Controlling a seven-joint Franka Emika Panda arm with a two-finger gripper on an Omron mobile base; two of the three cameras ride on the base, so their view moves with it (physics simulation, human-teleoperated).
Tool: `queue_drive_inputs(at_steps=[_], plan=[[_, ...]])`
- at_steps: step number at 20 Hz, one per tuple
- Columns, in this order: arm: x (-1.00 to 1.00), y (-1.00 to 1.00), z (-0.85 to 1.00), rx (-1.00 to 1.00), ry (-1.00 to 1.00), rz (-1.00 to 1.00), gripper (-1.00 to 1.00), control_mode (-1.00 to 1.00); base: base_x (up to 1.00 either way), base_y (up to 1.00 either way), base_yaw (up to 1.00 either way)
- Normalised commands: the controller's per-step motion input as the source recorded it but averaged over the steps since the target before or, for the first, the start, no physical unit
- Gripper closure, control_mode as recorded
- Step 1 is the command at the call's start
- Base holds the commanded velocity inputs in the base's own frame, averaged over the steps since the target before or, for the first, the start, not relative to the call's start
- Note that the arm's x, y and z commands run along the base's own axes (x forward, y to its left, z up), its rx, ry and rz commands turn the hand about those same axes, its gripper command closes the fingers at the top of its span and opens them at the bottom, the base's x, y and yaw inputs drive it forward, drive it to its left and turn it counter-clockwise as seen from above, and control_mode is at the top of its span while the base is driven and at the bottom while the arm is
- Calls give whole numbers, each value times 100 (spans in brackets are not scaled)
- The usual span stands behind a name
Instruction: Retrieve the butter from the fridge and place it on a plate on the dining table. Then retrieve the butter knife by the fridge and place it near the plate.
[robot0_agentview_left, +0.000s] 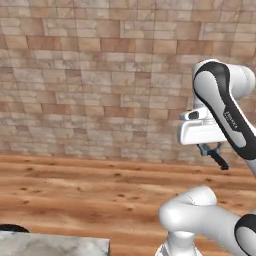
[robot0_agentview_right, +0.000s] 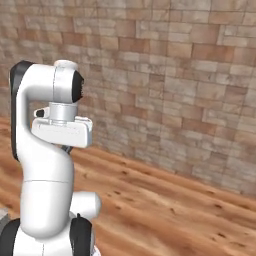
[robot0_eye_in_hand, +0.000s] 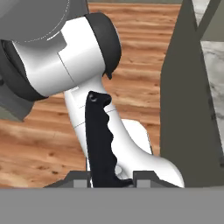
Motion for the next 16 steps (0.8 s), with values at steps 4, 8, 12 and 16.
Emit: queue_drive_inputs(at_steps=[4, 8, 12, 16], plan=[[0, 0, 0, 0, 0, 0, 100, 100, 76, -43, 58], [0, 0, 0, 0, 0, 0, 100, 100, 83, -26, 59], [0, 0, 0, 0, 0, 0, 100, 100, 81, -21, 64], [0, 0, 0, 0, 0, 0, 100, 100, 74, -25, 69]])
